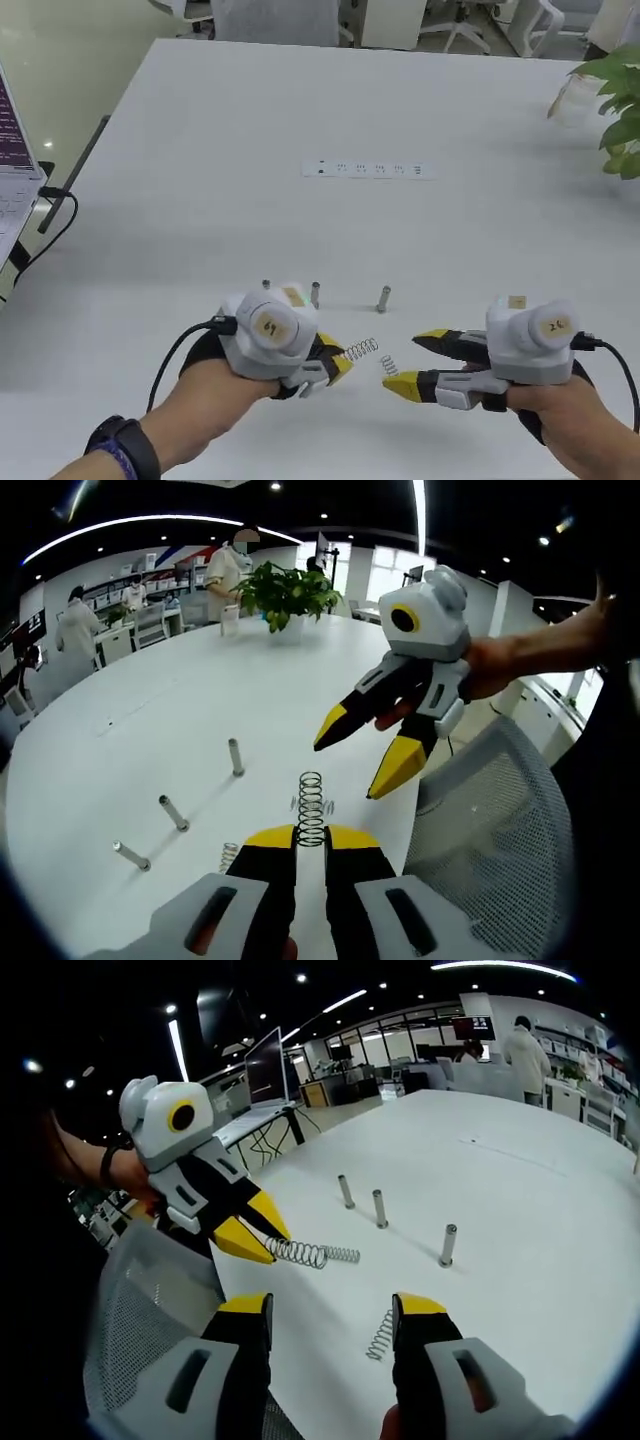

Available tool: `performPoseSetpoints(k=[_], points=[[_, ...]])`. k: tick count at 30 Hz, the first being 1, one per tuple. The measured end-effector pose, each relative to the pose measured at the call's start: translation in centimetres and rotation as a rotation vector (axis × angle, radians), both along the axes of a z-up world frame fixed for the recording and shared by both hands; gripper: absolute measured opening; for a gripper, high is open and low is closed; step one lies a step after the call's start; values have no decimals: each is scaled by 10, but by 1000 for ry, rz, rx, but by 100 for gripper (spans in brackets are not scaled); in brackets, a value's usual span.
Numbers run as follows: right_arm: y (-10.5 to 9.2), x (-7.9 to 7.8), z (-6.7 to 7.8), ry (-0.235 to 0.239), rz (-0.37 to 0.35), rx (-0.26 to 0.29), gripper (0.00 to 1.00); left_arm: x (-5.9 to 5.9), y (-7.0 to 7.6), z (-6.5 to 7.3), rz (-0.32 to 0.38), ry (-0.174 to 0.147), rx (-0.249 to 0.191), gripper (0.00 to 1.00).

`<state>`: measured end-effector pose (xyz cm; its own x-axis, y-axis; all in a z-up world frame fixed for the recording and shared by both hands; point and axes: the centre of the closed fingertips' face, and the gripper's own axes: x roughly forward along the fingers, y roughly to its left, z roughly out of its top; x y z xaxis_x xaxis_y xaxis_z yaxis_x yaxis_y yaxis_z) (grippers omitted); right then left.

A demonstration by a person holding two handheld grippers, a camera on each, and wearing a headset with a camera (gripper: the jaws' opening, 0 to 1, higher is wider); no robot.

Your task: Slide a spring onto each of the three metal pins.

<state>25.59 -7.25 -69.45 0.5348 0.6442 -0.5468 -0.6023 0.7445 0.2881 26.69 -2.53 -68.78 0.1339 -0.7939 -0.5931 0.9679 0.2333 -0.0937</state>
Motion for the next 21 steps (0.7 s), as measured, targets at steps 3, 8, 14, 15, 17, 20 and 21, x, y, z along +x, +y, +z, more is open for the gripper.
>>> performPoseSetpoints(k=[3,8,14,15,17,20,21], points=[[2,0,4,-1,-3,26,44,-4,-2,1,-19,-4,1,2],[5,2,10,-9,-9,79,33,-6,-5,2,-35,-8,-1,2],[12,1,14,-1,9,117,27,-10,-9,5,-55,-18,-5,2],[14,0,15,1,11,123,27,-10,-9,6,-59,-20,-5,2],[16,1,16,7,12,144,25,-12,-10,7,-65,-21,-7,2],[19,0,15,25,18,167,25,-13,-11,8,-74,-25,-9,2],[19,-1,15,25,20,167,24,-14,-11,8,-76,-26,-9,2]])
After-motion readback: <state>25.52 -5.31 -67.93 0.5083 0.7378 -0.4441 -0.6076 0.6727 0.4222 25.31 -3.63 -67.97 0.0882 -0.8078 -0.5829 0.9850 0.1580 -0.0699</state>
